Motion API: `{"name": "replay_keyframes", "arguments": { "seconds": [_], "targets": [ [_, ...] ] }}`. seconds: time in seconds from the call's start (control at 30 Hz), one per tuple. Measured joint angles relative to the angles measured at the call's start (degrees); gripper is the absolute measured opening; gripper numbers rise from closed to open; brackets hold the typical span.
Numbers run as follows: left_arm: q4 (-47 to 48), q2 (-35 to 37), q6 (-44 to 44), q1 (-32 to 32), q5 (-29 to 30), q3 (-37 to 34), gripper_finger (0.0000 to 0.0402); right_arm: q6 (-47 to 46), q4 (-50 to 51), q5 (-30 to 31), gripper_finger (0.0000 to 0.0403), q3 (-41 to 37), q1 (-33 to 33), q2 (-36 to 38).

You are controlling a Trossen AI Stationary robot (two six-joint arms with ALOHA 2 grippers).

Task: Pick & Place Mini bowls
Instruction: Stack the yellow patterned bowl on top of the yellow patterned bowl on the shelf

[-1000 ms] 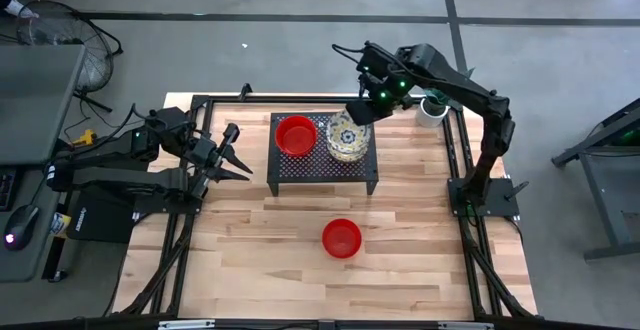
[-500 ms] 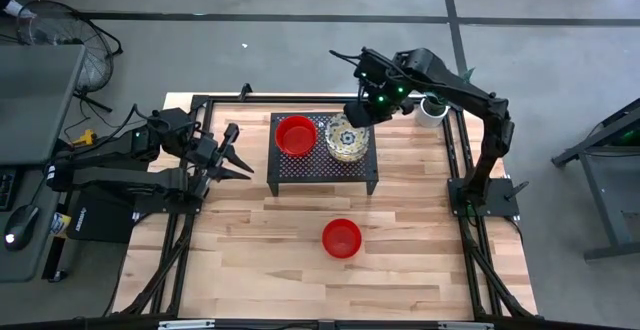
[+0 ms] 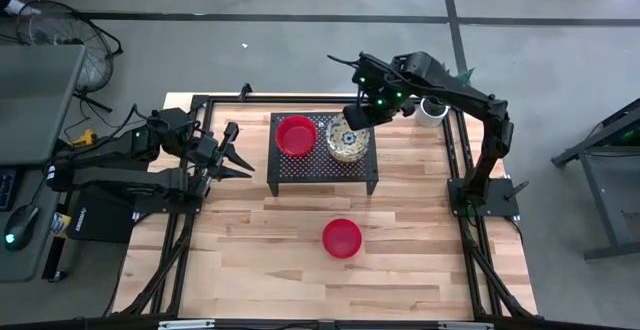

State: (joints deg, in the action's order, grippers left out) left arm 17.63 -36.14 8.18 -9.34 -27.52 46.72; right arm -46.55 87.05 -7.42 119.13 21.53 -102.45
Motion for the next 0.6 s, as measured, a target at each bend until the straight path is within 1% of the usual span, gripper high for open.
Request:
{"name": "replay_keyframes", "arguments": {
  "seconds": [0.3, 0.6],
  "targets": [
    [0.0, 0.0, 0.0, 0.0, 0.3, 0.0, 0.0065, -1.4, 0.0, 1.9, 0.0, 0.0, -1.7, 0.0],
    [0.0, 0.0, 0.0, 0.0, 0.2, 0.0, 0.0065, -2.5, 0.0, 3.0, 0.0, 0.0, -1.8, 0.0]
  ]
}}
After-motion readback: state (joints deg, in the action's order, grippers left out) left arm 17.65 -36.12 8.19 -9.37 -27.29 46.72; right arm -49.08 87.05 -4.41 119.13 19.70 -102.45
